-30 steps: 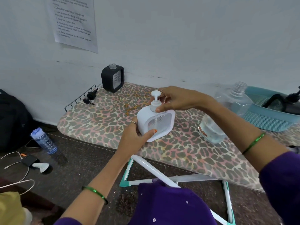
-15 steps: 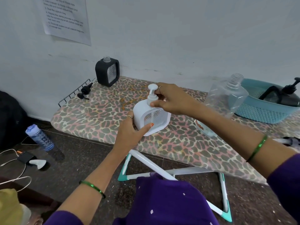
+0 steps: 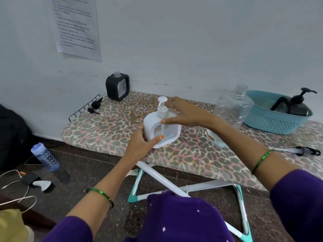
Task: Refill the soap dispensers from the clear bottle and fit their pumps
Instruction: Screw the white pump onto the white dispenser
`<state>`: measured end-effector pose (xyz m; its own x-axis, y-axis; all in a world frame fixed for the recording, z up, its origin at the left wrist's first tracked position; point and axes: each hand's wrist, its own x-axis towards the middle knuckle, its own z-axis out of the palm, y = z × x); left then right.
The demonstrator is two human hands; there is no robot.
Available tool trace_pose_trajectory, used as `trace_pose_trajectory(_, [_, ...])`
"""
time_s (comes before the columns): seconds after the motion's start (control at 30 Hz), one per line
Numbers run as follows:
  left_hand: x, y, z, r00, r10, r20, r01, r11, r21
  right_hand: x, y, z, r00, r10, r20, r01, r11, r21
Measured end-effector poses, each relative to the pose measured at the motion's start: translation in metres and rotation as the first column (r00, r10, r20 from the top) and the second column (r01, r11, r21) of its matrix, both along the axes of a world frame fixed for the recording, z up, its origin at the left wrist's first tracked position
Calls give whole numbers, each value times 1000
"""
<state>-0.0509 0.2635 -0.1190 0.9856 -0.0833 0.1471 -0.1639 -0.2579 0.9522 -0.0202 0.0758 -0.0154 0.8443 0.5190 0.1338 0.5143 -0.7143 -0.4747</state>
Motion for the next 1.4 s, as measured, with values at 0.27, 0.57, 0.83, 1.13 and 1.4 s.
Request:
trace_pose_trajectory(0.27, [-1,-4,6,989,-147,-18,146,988,-53,-21,-28,-5,981,-169,-95,176,982,69])
trace_pose_trajectory(0.57, [10,-35,8,908,-417,-39,368,751,548,-115,-90,35,875,-484,25,472,863,182])
trace_pose_trajectory(0.83, [9,-54,-29,942,-269,203,51,709,703,-165,-188,81,642,-766,19,697,593,403])
trace_pose_trajectory(1.13, [10,-53,-29,953,-246,178,46,699,714,-104,-262,75,331,-944,9,768,275,579])
trace_pose_trajectory(1.4, [14,-52,-31,961,-233,147,53,680,731,-23,-259,46,220,-973,74,876,230,423])
